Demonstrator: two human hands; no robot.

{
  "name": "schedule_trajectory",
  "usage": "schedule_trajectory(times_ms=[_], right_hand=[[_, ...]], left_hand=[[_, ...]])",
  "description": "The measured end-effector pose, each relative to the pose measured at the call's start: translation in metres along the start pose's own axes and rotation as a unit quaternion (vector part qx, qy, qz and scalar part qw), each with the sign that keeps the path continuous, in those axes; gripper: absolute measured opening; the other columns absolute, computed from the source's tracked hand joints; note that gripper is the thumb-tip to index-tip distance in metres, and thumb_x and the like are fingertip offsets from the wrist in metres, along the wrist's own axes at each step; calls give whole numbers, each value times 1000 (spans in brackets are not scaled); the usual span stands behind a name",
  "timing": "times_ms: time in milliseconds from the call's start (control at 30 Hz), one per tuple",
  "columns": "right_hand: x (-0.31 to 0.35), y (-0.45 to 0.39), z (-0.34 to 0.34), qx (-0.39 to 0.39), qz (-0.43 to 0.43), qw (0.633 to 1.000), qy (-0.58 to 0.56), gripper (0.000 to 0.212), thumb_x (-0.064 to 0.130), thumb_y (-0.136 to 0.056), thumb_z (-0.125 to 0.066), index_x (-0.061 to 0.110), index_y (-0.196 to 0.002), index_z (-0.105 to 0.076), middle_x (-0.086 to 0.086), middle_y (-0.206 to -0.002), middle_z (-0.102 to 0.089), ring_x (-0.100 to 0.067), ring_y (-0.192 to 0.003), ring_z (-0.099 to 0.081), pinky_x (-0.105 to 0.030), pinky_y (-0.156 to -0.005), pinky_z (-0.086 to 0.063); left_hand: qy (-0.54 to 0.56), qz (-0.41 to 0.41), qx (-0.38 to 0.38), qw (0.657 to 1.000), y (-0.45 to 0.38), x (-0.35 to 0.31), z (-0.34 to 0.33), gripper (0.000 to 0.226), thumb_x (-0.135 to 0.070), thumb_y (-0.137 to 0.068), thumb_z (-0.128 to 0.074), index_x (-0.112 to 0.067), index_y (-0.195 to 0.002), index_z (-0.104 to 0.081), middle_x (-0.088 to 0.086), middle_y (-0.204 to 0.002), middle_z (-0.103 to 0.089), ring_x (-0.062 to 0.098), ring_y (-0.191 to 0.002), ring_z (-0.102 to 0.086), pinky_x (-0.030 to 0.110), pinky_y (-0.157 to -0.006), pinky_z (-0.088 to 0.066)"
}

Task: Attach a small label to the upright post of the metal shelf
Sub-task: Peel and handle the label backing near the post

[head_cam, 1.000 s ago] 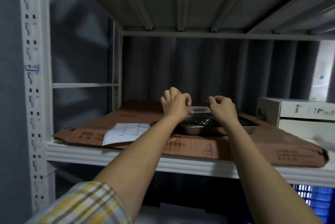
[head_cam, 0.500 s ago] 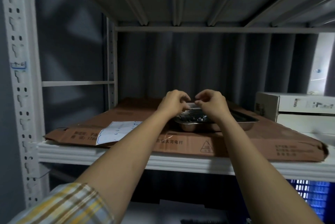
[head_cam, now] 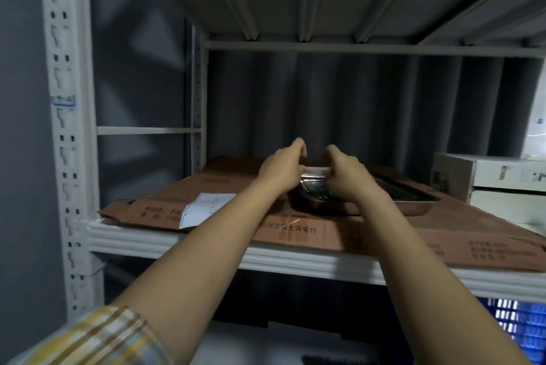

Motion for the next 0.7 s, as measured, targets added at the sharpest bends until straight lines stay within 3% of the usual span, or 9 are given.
schedule_trajectory(times_ms=[167, 233, 300, 333, 400, 467, 533, 600, 700], right_hand=[[50, -2, -6, -55, 57, 997, 4, 18, 21, -91, -60, 18, -106, -51, -10, -106, -63, -32, -98, -60, -35, -74, -44], [87, -3, -14, -39, 121, 990, -56, 38, 14, -88, -62, 21, -123, -49, -7, -116, -60, -26, -106, -58, -34, -83, -45], [126, -5, -21, -39, 160, 980, -107, 38, 24, -87, -66, 20, -123, -52, -4, -117, -61, -21, -108, -57, -36, -89, -47], [144, -6, -24, -46, 165, 978, -120, 32, 32, -88, -65, 20, -118, -57, -2, -114, -64, -20, -105, -58, -37, -87, -49], [180, -9, -31, -65, 165, 974, -142, 27, 44, -92, -57, 20, -103, -65, 0, -100, -68, -20, -94, -61, -36, -78, -50], [216, -10, -41, -51, 167, 965, -196, 35, 48, -94, -50, 18, -89, -67, 0, -86, -68, -21, -84, -62, -37, -72, -50], [251, -12, -54, -29, 185, 950, -248, 32, 39, -97, -50, 16, -81, -66, -2, -81, -67, -23, -84, -63, -37, -75, -50], [281, -16, -68, -10, 199, 936, -290, 12, 23, -95, -56, 16, -92, -65, -3, -95, -69, -21, -94, -63, -35, -85, -49], [317, -21, -86, 22, 198, 921, -334, 25, 19, -91, -63, 13, -115, -61, -4, -111, -64, -16, -101, -60, -30, -91, -48]], left_hand=[[-5, 15, -80, 997, 20, 30, 51, 24, -10, -85, -56, -21, -71, -40, 3, -85, -53, 28, -84, -56, 32, -65, -40], [-16, 11, -42, 999, 29, 47, 71, 18, -6, -81, -55, -21, -90, -53, 6, -103, -52, 32, -100, -54, 37, -80, -45], [-62, 39, -21, 997, 40, 71, 94, 45, -17, -84, -59, -22, -127, -48, 10, -132, -43, 31, -120, -44, 39, -98, -40], [-90, 56, -50, 993, 47, 83, 111, 47, -26, -86, -59, -22, -131, -47, 10, -134, -44, 30, -122, -43, 38, -98, -40], [-136, 90, -133, 978, 65, 104, 150, 24, -40, -90, -54, -20, -103, -61, 8, -111, -62, 28, -108, -55, 34, -79, -43], [-152, 125, -176, 965, 83, 126, 183, 35, -45, -94, -46, -20, -72, -54, 7, -87, -65, 29, -91, -60, 33, -65, -37], [-137, 114, -207, 962, 101, 147, 209, 26, -32, -96, -48, -16, -76, -51, 12, -91, -63, 33, -90, -58, 35, -67, -39], [-106, 96, -250, 958, 117, 168, 233, 6, -8, -89, -51, -12, -91, -48, 14, -103, -54, 34, -94, -53, 41, -77, -43], [-85, 131, -315, 936, 135, 201, 265, 12, -17, -87, -61, -17, -90, -49, -1, -93, -49, 21, -85, -50, 34, -73, -41]])
Point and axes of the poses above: each hand's wrist, its own y-axis away from the middle knuckle, its own z-axis out of the back of the hand, x = y × z, the point moved 6 cm from there along -y, towards the middle knuckle
